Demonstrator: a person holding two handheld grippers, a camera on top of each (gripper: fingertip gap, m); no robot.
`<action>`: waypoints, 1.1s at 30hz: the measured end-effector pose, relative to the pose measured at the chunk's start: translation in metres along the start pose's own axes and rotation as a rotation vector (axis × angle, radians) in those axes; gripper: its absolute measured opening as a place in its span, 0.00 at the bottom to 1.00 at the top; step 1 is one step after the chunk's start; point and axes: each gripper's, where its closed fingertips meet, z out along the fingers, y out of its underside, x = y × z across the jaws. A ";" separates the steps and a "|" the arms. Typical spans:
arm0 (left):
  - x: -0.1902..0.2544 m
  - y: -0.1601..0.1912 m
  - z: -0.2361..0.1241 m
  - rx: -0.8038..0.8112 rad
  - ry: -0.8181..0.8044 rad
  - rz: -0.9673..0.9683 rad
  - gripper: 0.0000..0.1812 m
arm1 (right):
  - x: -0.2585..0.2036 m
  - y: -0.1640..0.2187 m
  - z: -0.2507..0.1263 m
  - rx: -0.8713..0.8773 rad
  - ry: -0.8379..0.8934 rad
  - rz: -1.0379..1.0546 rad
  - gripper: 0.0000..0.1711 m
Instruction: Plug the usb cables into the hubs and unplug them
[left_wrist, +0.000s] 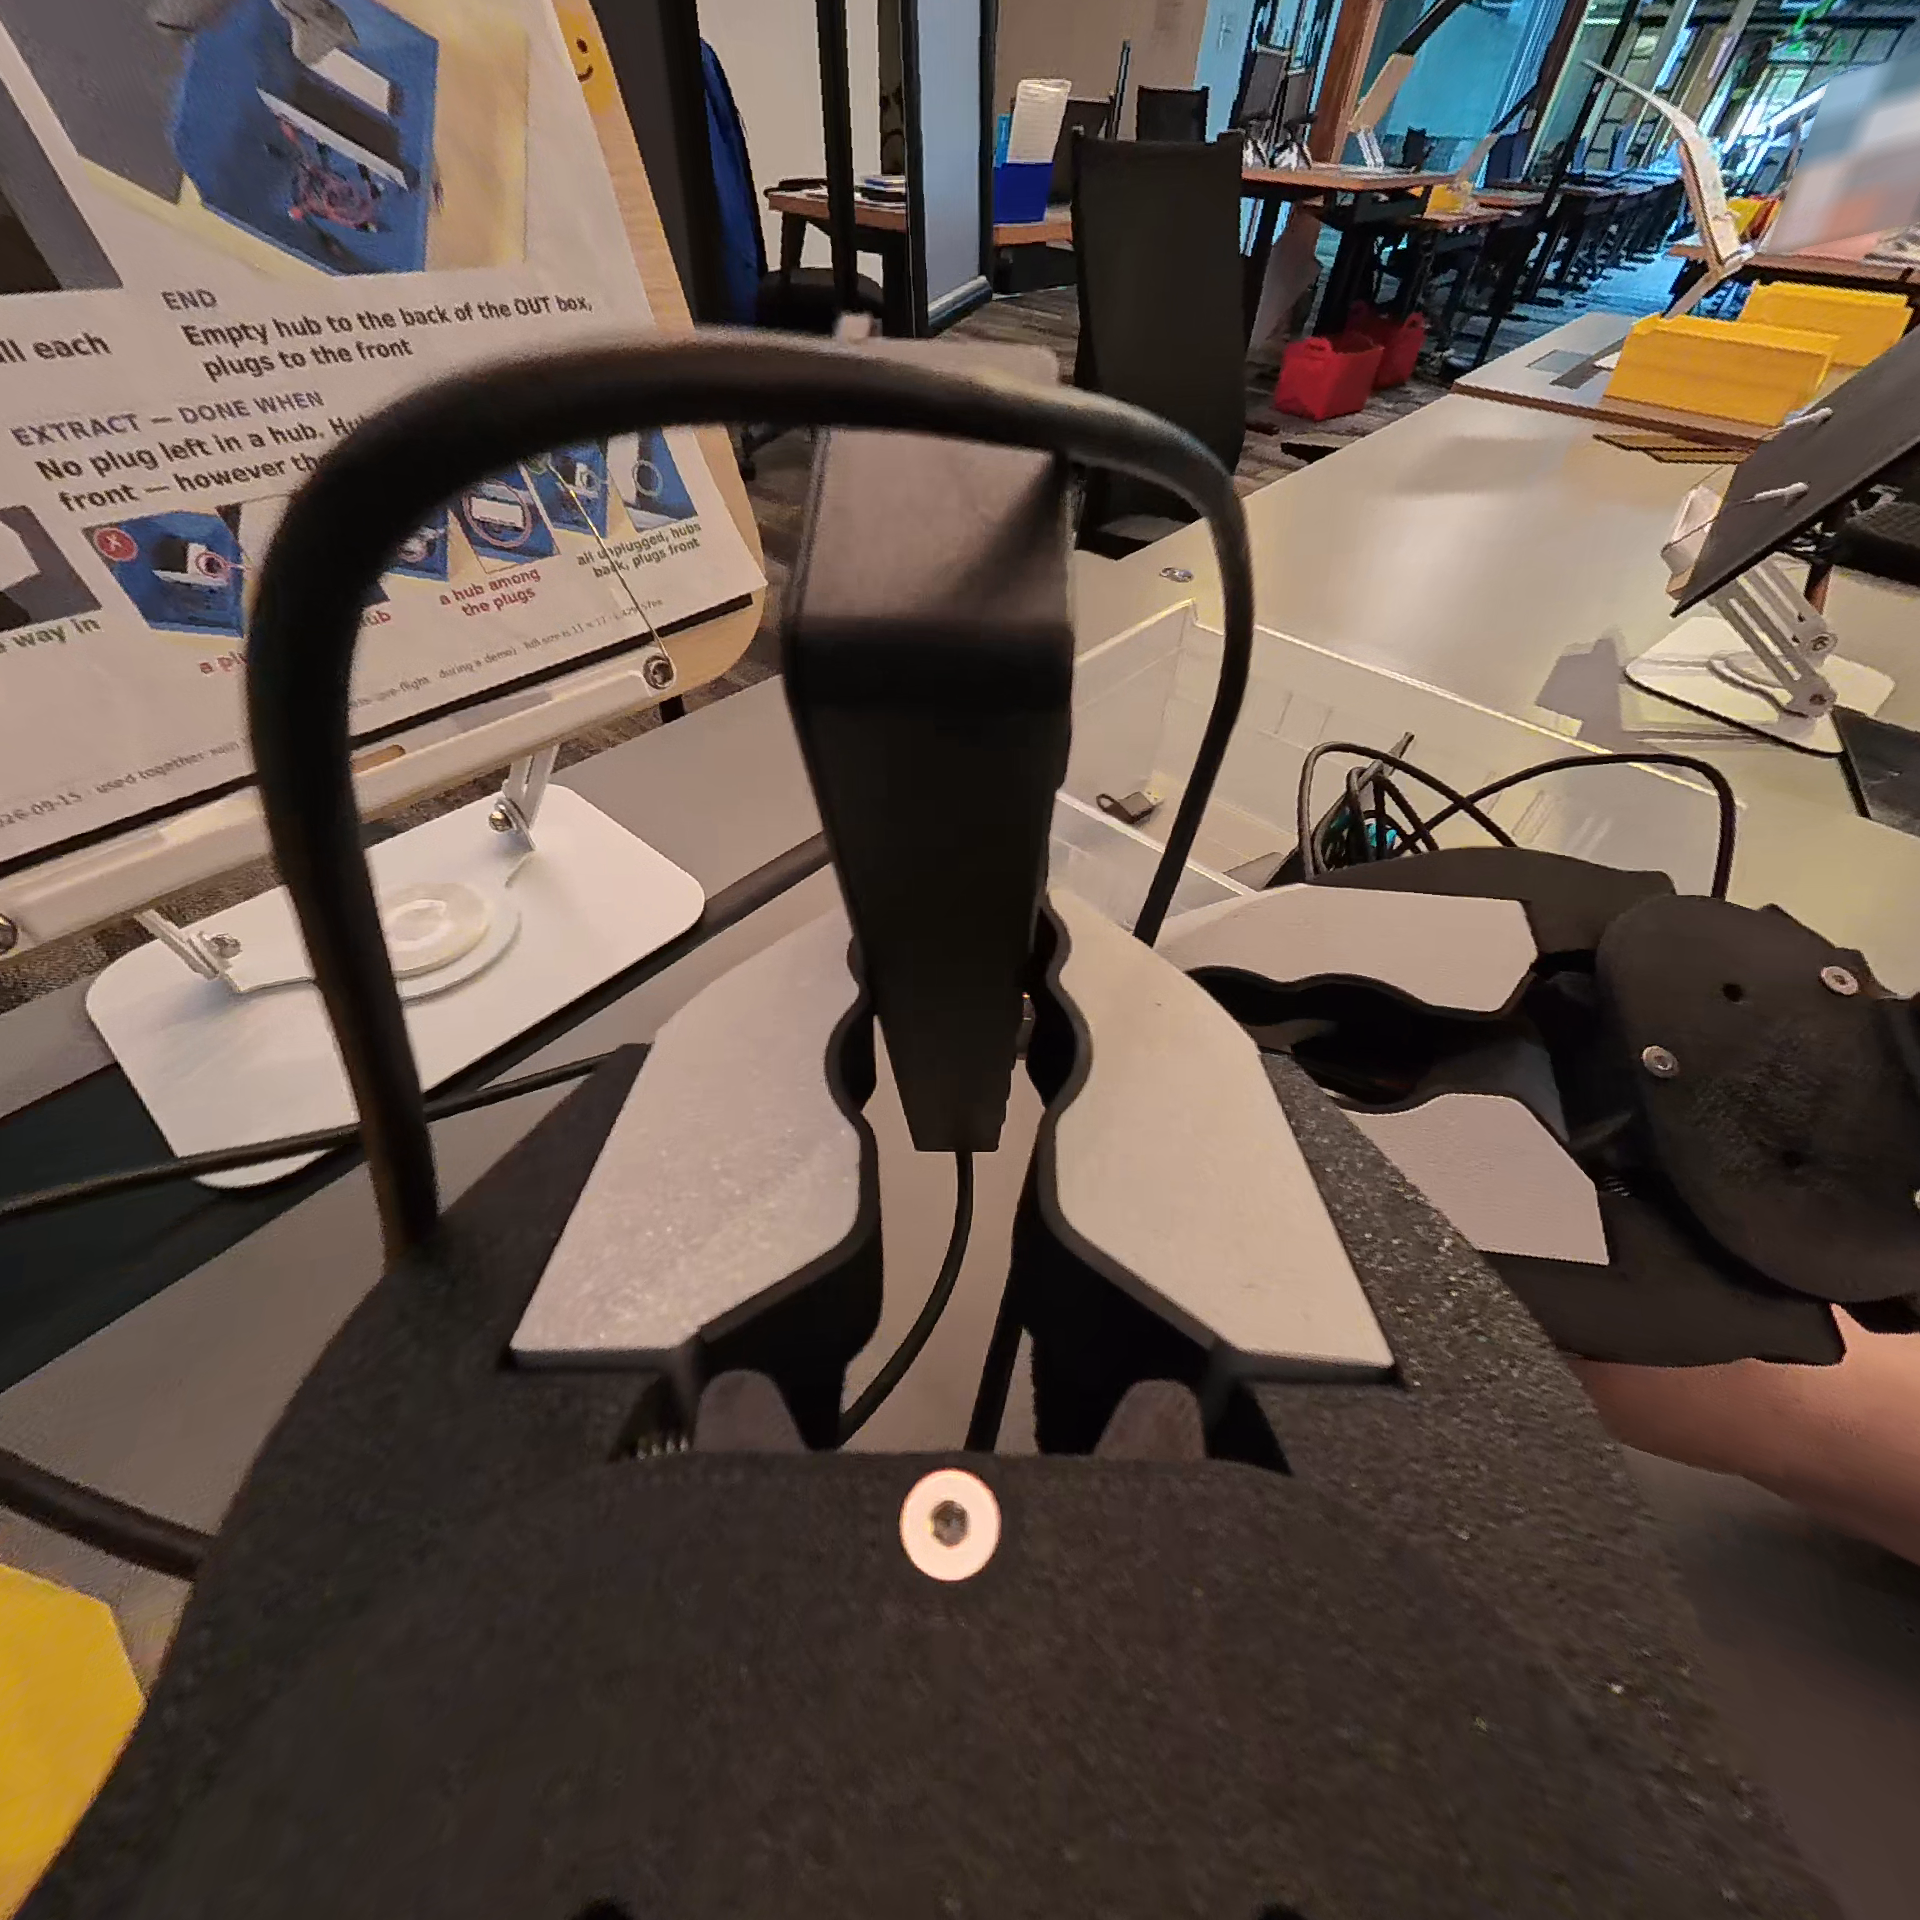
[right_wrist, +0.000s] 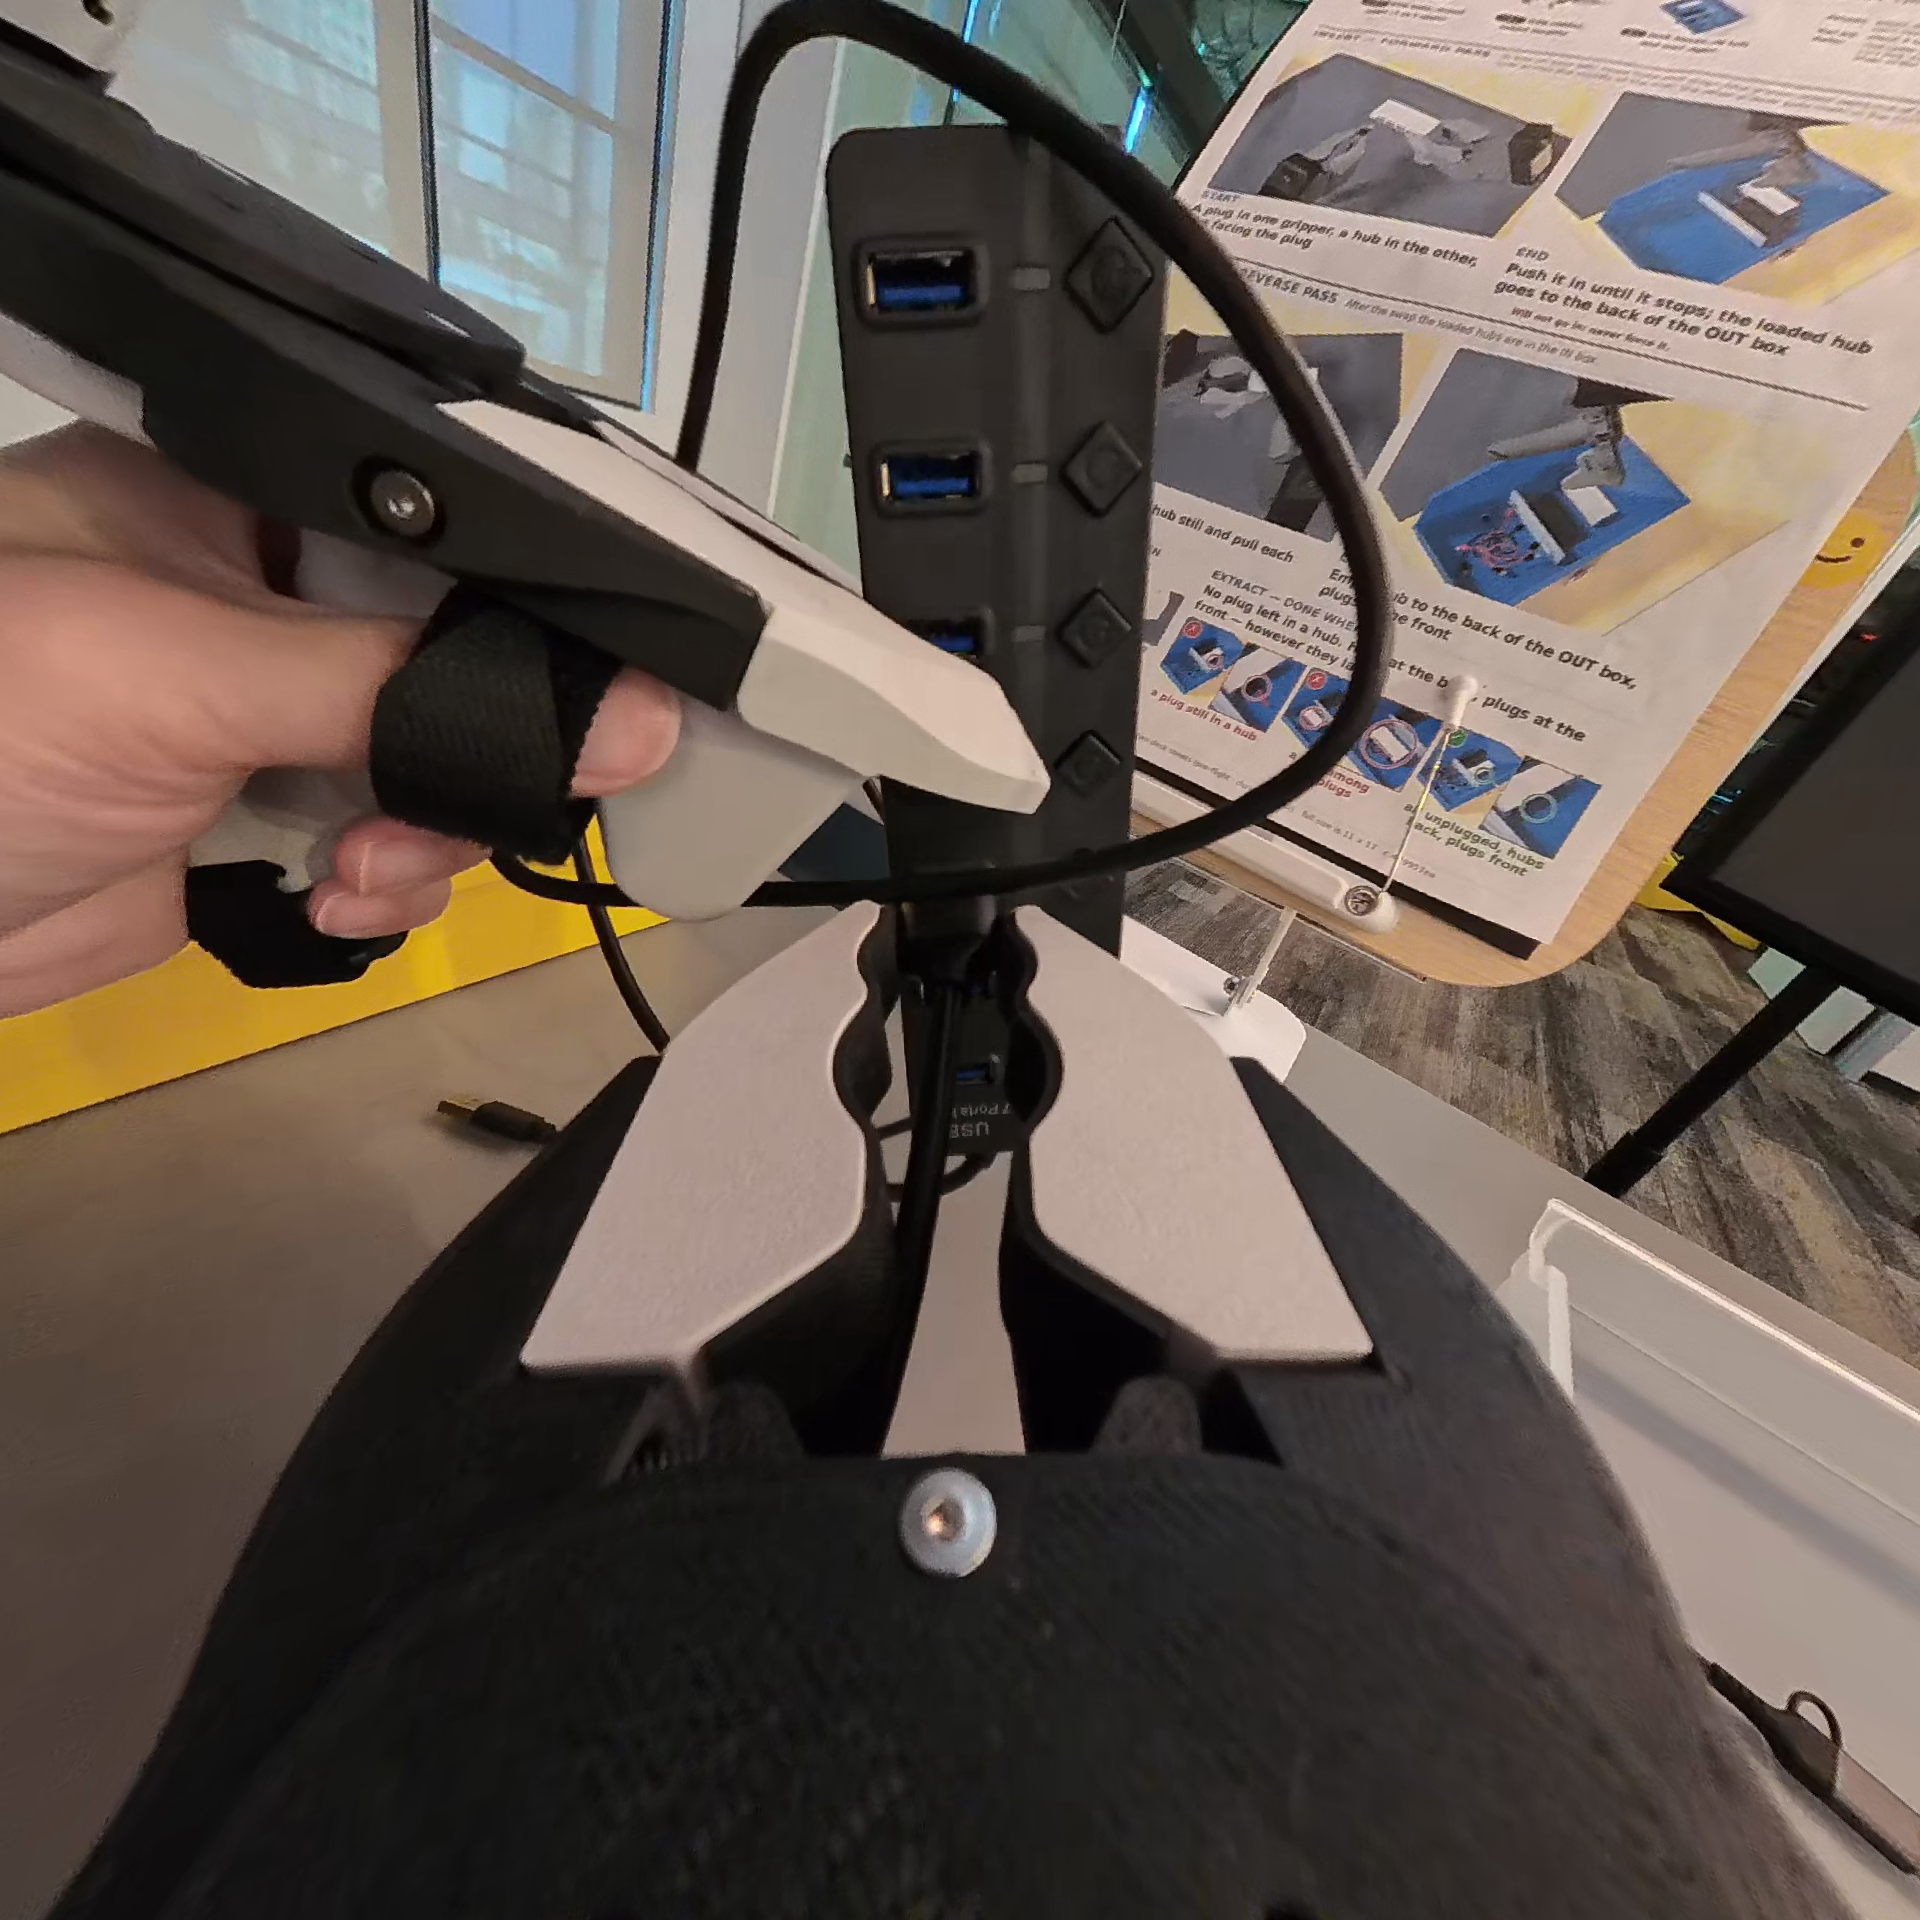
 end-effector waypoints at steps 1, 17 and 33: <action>0.000 0.000 0.000 -0.002 0.005 -0.002 0.14 | 0.000 0.000 0.000 -0.001 0.001 0.001 0.11; -0.065 -0.011 -0.034 0.011 -0.224 0.167 0.14 | 0.019 -0.024 -0.018 0.094 -0.084 0.110 0.11; -0.022 -0.031 -0.043 0.057 0.102 -0.033 0.14 | 0.120 -0.065 -0.117 -0.015 -0.216 0.025 0.11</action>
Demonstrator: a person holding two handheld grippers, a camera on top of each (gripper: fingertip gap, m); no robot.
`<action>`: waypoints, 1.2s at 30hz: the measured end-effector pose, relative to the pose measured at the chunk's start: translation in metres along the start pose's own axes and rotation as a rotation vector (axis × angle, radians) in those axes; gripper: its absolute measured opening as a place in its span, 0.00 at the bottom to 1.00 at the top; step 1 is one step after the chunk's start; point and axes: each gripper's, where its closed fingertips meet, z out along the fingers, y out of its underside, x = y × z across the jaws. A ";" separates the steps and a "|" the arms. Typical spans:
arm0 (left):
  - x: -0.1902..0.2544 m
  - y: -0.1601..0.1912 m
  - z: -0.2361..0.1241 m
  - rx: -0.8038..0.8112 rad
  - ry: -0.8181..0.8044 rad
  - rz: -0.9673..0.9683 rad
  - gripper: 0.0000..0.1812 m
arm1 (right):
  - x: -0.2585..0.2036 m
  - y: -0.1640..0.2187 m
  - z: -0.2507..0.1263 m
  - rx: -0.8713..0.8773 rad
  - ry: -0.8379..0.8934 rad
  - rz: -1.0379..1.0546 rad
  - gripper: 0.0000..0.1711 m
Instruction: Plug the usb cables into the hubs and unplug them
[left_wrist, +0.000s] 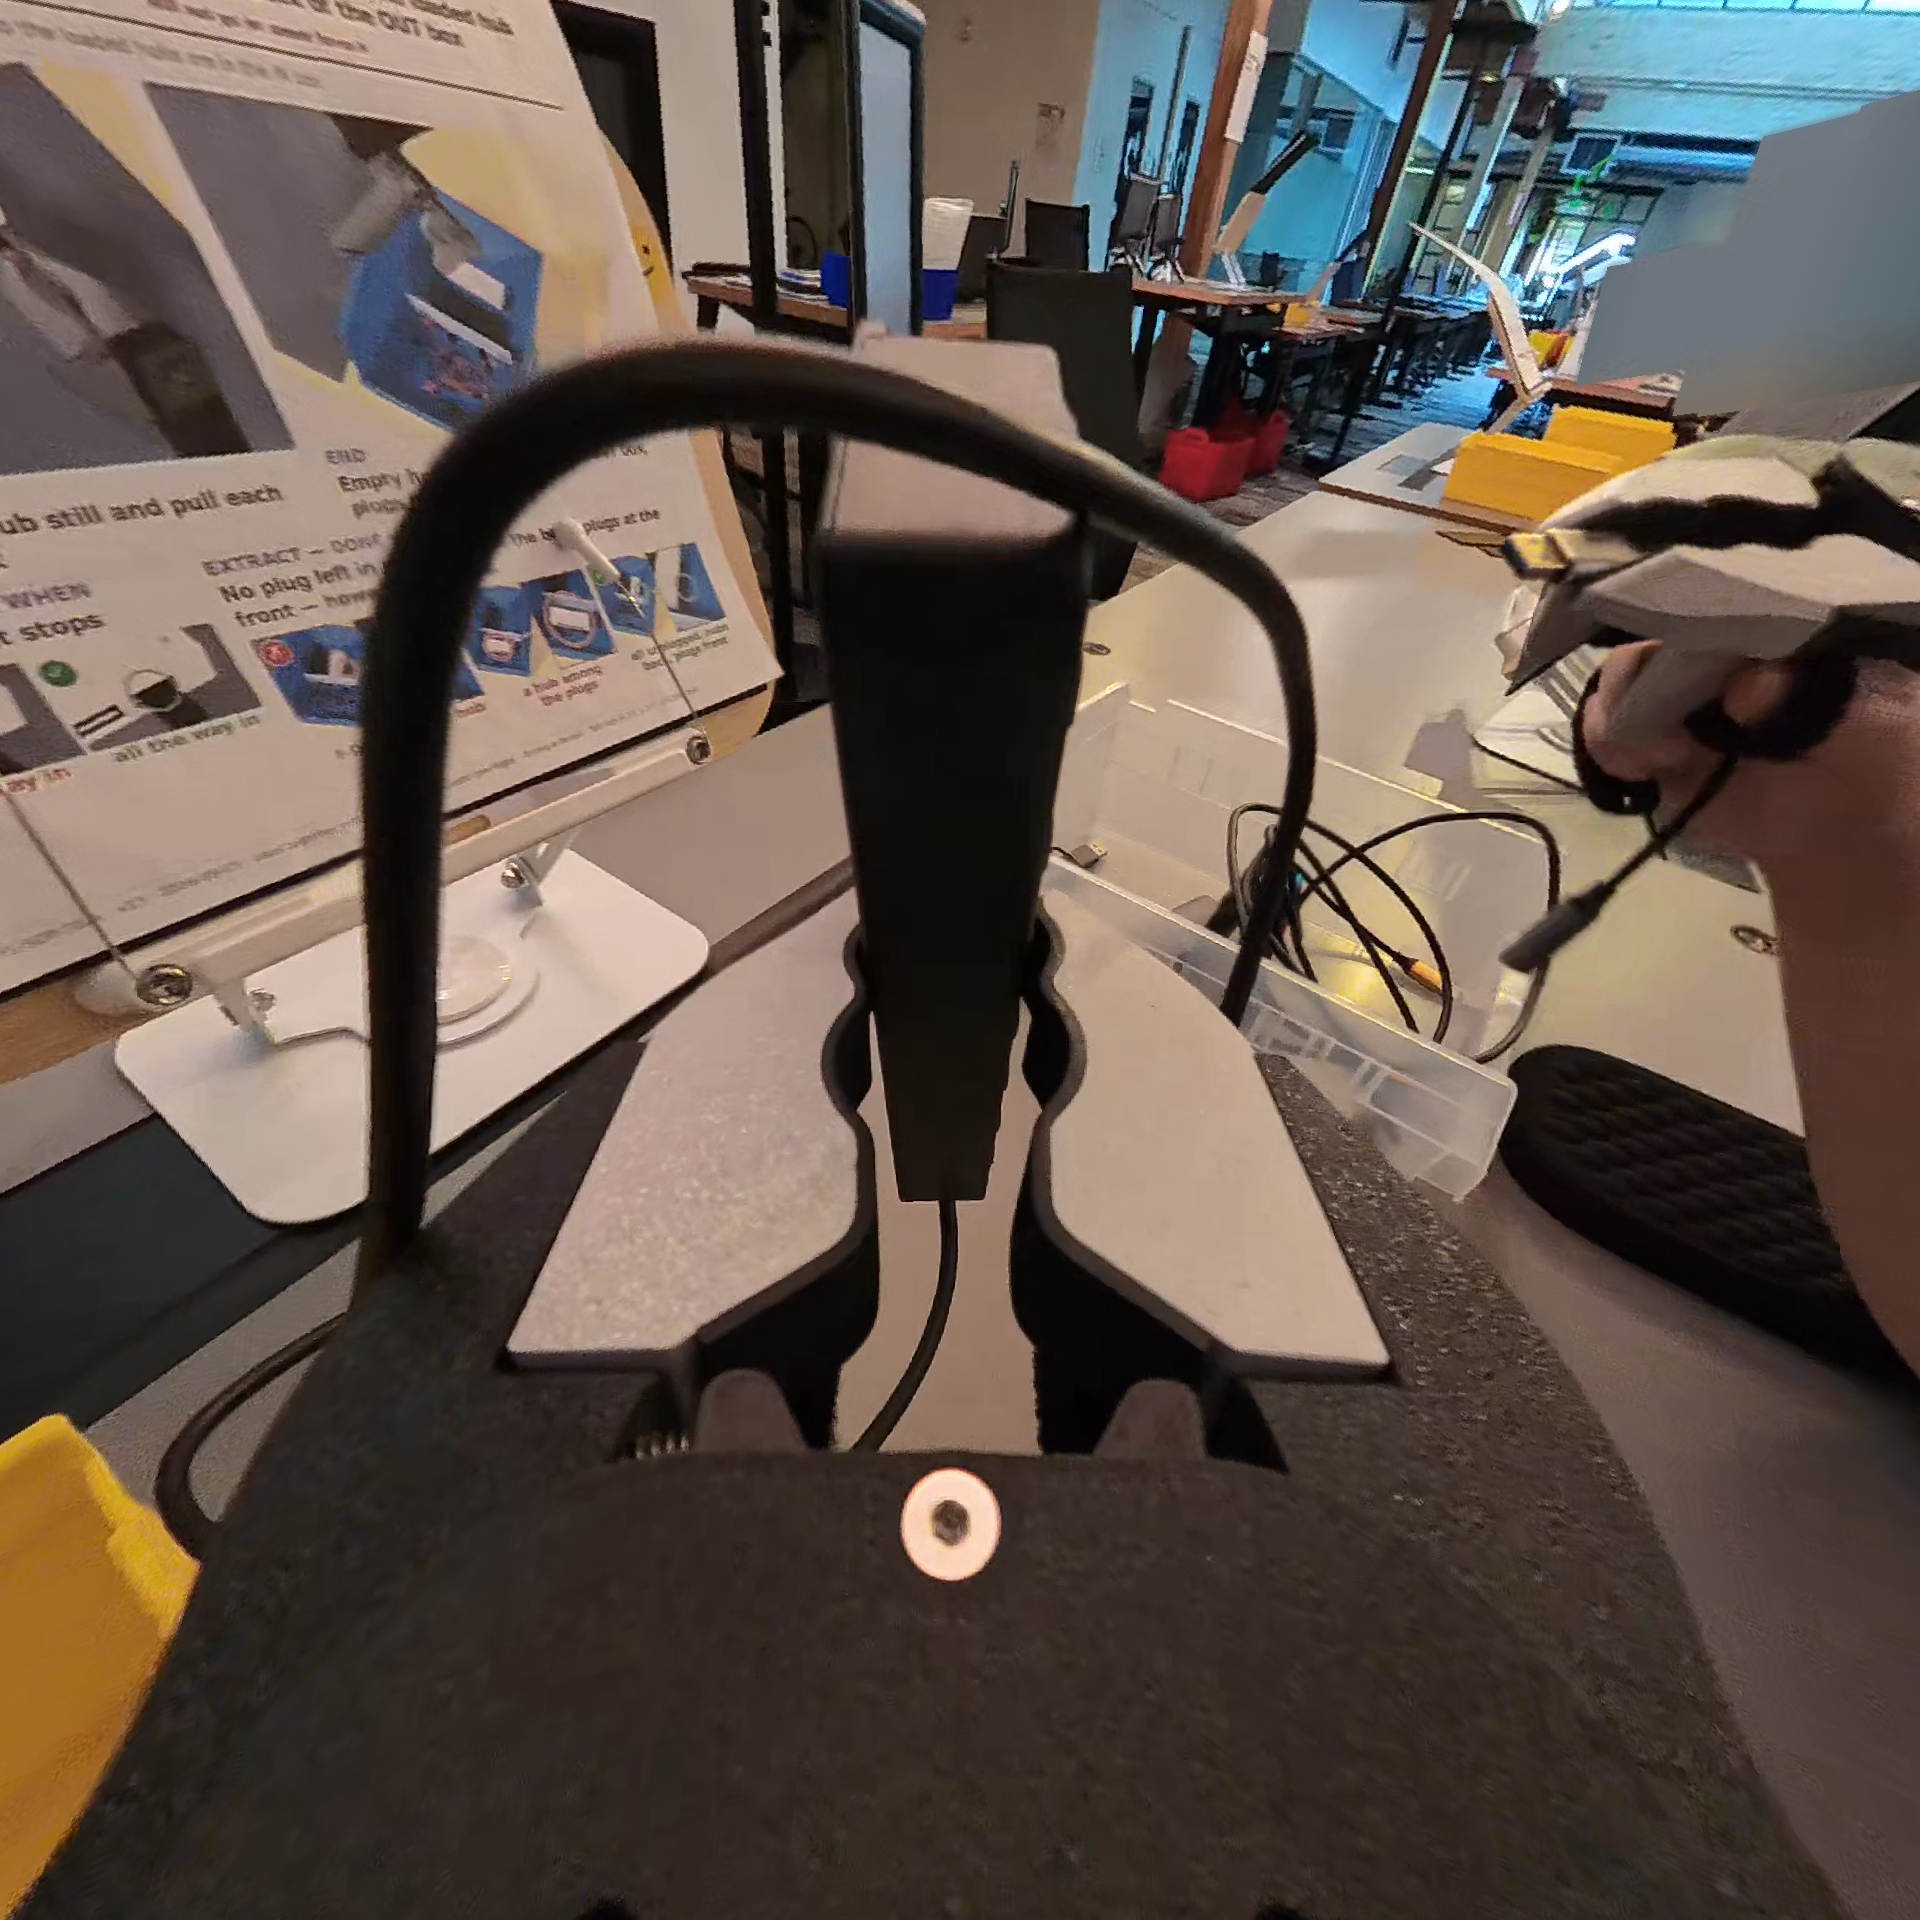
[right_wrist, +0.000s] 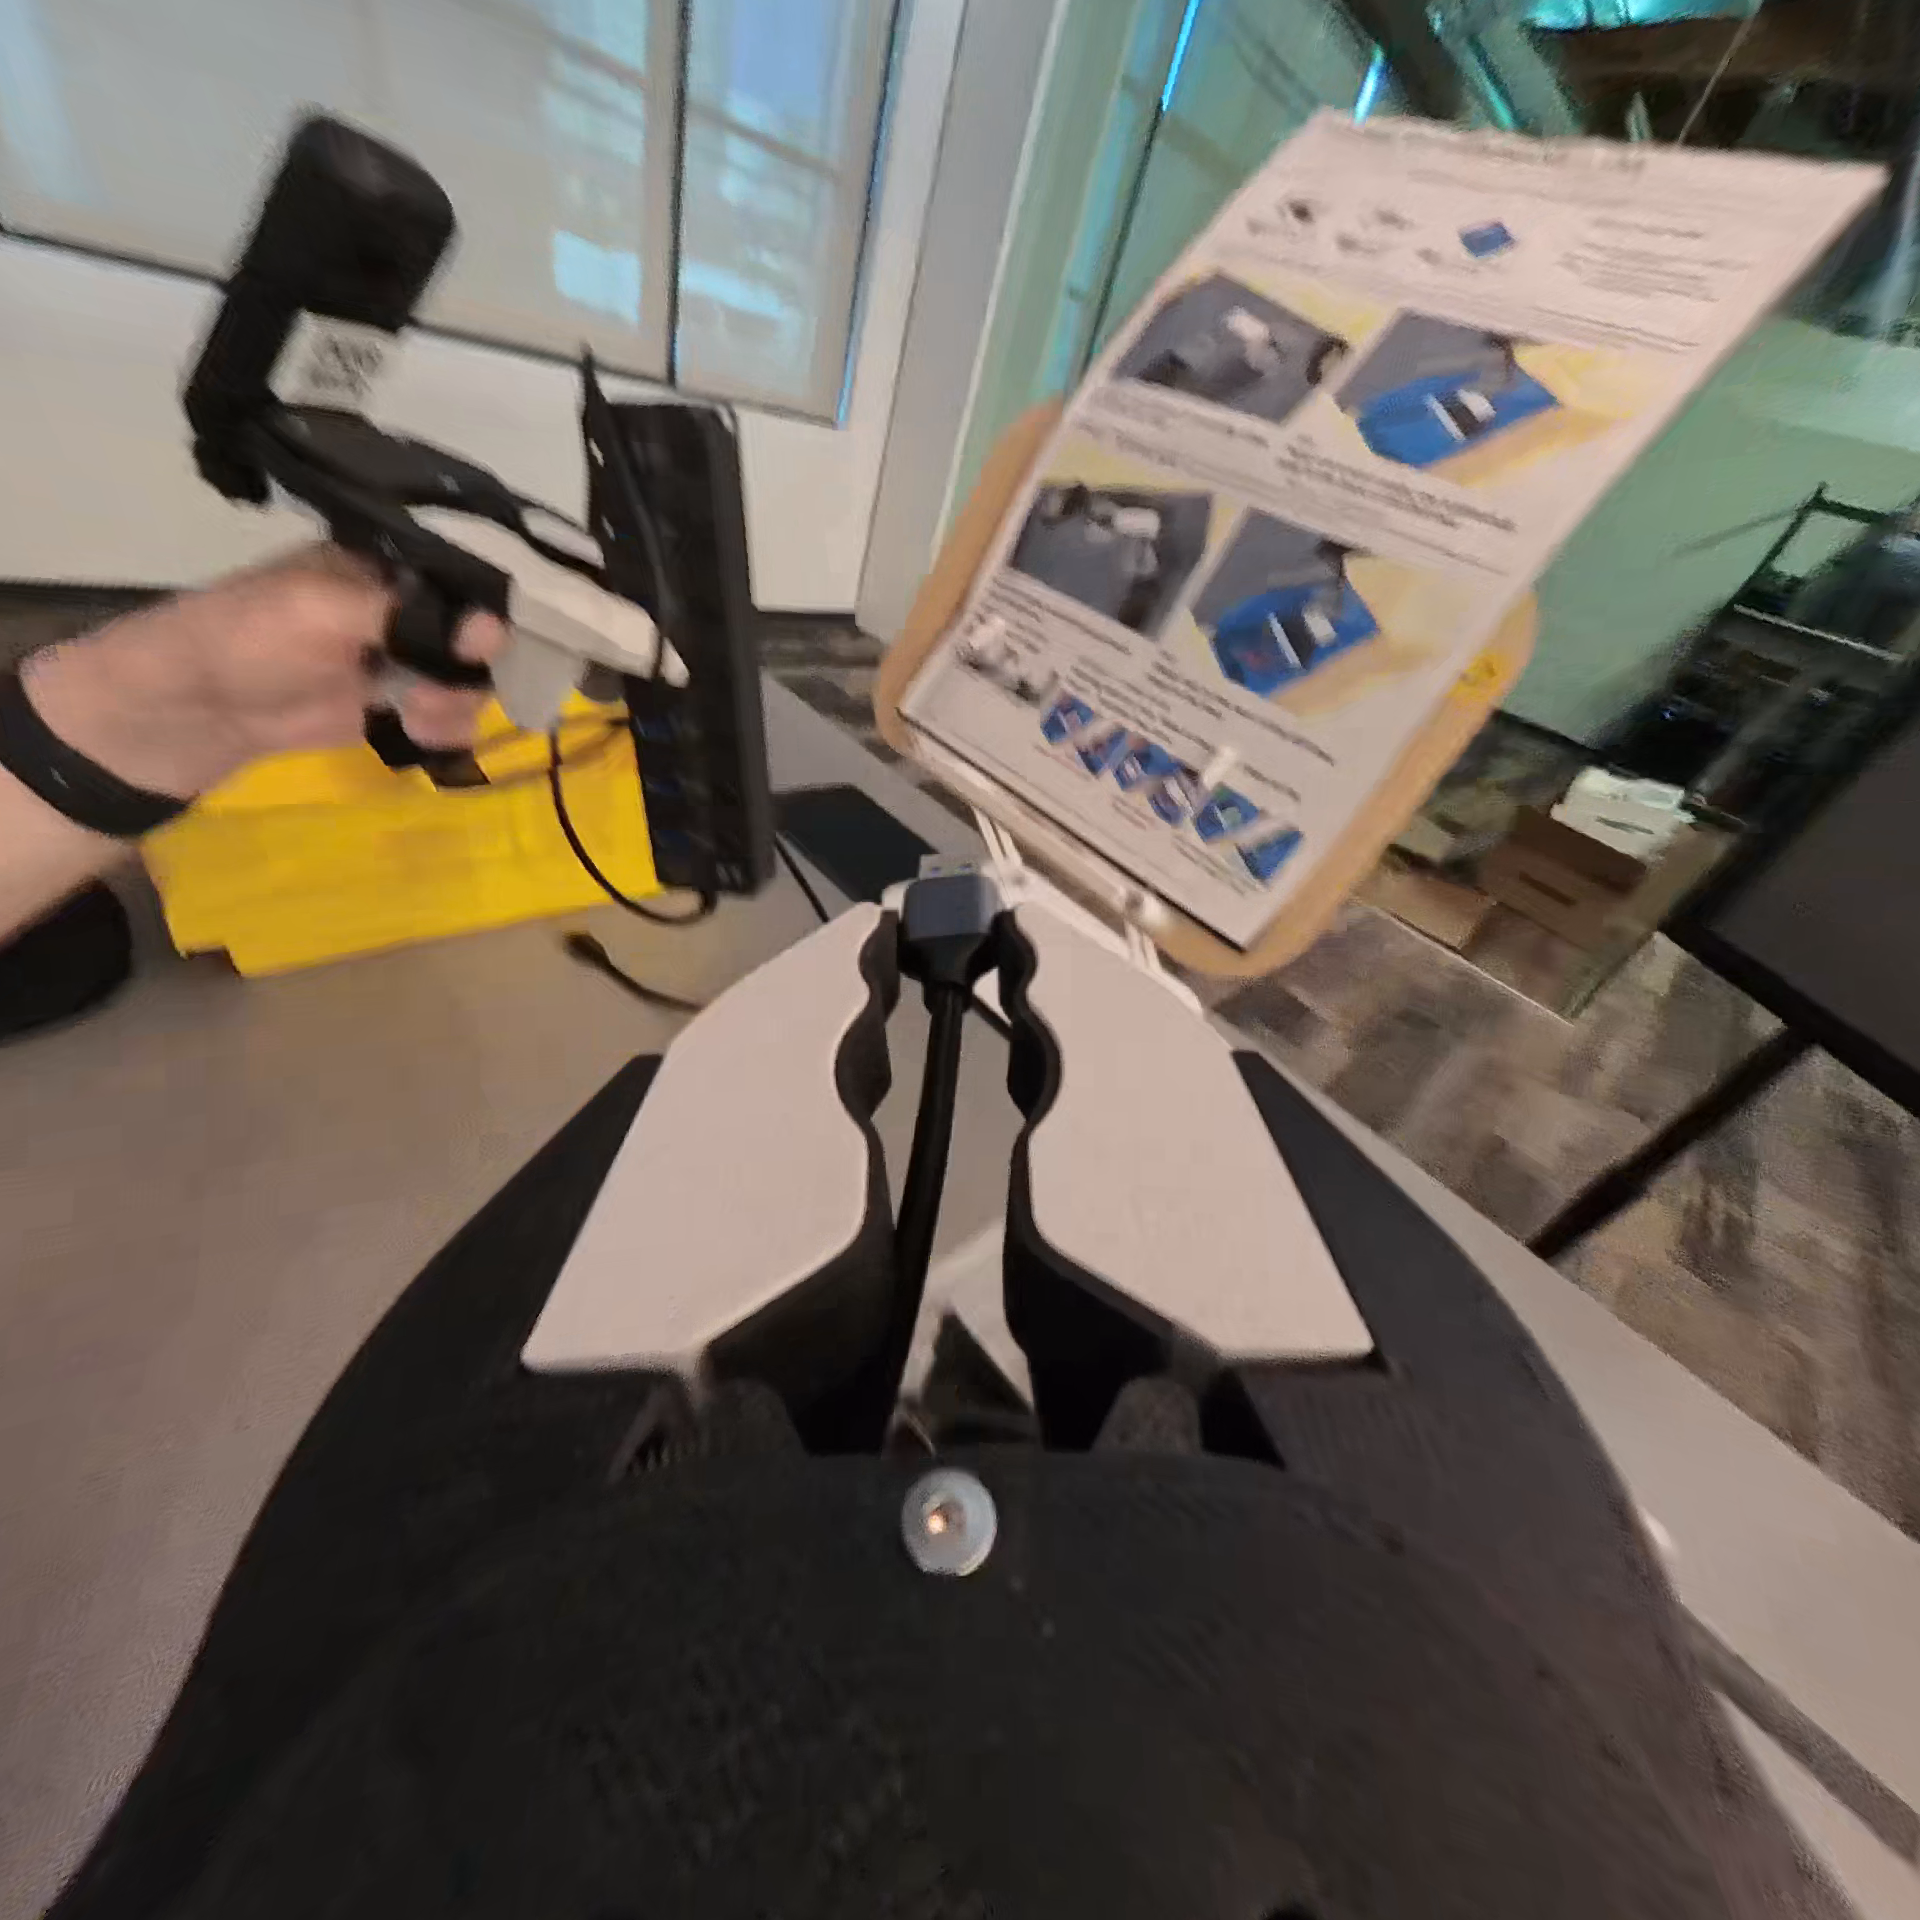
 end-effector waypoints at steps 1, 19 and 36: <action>0.002 0.000 0.001 -0.005 0.001 0.007 0.14 | 0.007 0.013 -0.007 -0.026 -0.005 0.005 0.11; 0.019 0.018 0.017 -0.105 0.032 0.058 0.14 | 0.050 0.144 -0.019 -0.382 0.039 0.000 0.15; 0.024 0.023 0.019 -0.141 0.050 0.072 0.14 | 0.062 0.191 -0.036 -0.758 0.140 -0.034 0.06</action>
